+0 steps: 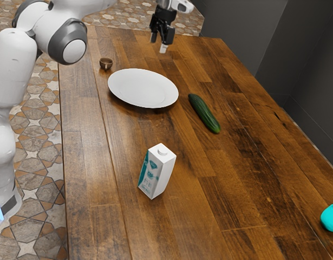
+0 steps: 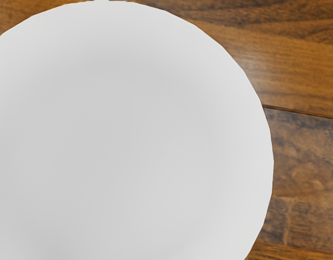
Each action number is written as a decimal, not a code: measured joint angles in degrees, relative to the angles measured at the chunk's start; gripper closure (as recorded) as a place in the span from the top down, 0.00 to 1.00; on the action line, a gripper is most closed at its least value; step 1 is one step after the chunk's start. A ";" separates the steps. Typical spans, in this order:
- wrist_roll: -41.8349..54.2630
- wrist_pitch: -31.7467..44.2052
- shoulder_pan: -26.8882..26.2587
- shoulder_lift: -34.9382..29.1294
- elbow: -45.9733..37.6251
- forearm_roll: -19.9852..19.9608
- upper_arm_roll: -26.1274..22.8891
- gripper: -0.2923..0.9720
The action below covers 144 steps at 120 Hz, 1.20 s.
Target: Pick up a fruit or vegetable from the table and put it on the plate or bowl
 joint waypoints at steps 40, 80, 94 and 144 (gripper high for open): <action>7.30 -0.58 9.29 -25.10 4.53 -2.54 -1.71 0.77; 27.36 7.52 -2.22 4.50 2.10 3.62 -20.16 0.77; 33.81 10.94 -5.42 10.85 1.50 5.16 -20.40 0.75; 49.86 16.24 -4.16 14.55 1.40 7.46 -19.83 0.77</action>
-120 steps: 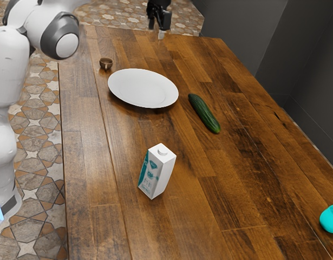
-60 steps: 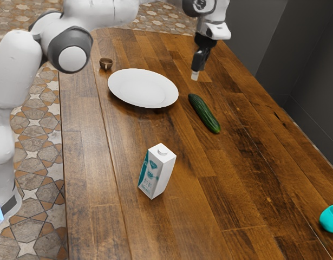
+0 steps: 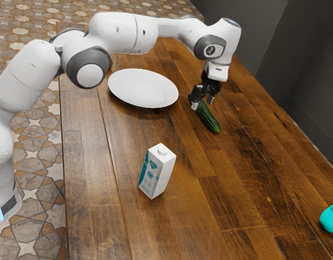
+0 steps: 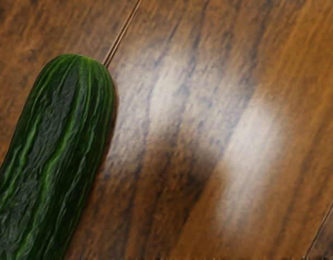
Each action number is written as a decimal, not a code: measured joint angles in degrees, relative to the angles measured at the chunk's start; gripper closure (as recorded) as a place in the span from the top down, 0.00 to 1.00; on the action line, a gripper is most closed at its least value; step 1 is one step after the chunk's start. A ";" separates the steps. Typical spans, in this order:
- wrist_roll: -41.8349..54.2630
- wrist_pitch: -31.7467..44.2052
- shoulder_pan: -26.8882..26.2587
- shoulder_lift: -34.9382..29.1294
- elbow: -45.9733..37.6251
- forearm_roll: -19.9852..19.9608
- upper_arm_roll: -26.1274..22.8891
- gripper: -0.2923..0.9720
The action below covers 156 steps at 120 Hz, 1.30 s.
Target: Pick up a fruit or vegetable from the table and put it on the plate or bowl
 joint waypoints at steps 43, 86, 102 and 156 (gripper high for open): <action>7.16 0.89 2.49 1.50 -0.07 0.04 -0.04 0.77; 10.99 1.23 3.97 1.83 -0.04 0.00 0.00 0.77; 11.86 1.27 3.72 1.87 -0.07 -0.06 -0.31 0.77; 13.64 1.75 3.53 2.99 -0.22 -0.11 -0.42 0.77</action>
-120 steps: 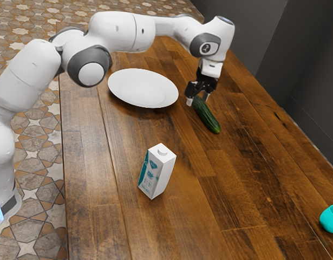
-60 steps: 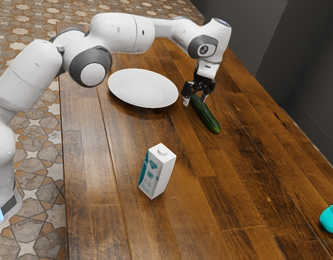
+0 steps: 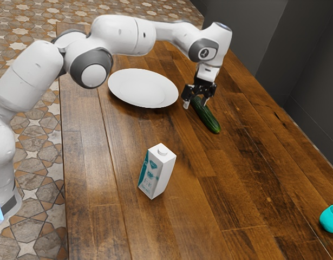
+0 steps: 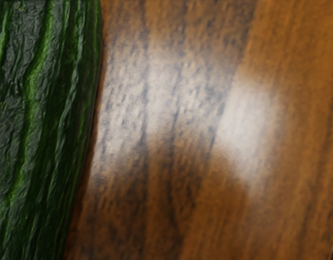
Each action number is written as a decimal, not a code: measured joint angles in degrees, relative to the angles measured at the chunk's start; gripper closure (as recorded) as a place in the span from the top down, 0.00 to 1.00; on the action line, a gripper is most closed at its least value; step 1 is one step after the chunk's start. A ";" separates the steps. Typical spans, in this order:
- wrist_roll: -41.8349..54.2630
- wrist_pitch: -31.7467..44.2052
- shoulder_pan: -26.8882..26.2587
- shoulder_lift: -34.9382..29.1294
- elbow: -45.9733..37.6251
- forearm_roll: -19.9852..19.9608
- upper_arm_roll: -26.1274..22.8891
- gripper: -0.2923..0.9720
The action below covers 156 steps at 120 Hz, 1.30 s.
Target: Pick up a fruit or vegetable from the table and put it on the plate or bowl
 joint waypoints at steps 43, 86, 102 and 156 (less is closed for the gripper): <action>0.68 1.44 -0.33 0.97 -0.09 0.00 -0.09 0.66; 1.12 3.62 -0.04 0.26 1.13 0.02 -0.44 0.73; 1.17 5.47 -0.21 0.42 1.20 0.01 -0.37 0.75; 0.86 9.30 0.07 2.41 0.93 0.08 -0.26 0.77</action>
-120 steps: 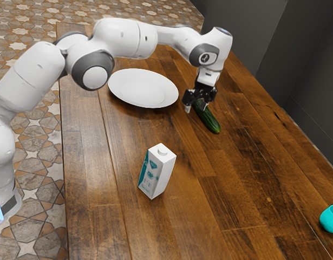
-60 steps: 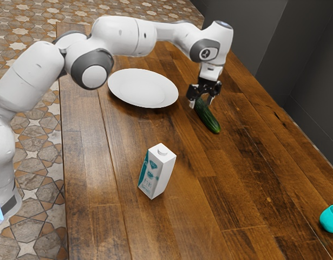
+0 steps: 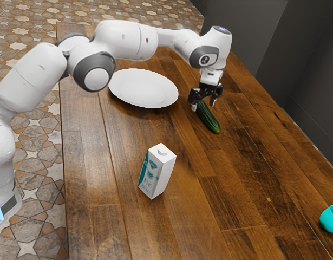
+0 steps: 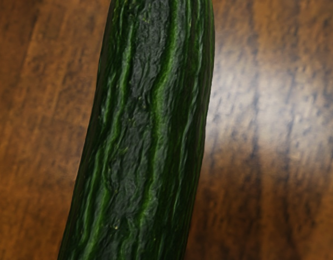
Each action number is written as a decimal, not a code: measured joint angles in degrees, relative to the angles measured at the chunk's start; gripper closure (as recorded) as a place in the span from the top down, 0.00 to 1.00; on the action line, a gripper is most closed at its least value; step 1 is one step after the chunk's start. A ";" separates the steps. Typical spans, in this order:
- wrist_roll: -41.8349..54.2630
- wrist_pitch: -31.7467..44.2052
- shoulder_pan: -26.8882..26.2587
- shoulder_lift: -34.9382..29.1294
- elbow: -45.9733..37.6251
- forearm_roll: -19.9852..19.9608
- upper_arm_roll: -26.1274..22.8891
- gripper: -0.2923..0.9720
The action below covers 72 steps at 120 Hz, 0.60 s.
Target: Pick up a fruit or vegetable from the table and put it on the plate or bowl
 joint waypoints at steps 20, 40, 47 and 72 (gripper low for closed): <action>-0.11 0.34 0.02 0.93 -0.08 0.00 0.00 0.77; -0.20 0.50 0.18 1.39 -0.08 0.01 0.00 0.77; -0.23 0.54 0.20 1.44 -0.08 0.01 0.00 0.77; -0.31 1.52 0.11 2.06 -0.08 -0.03 0.00 0.66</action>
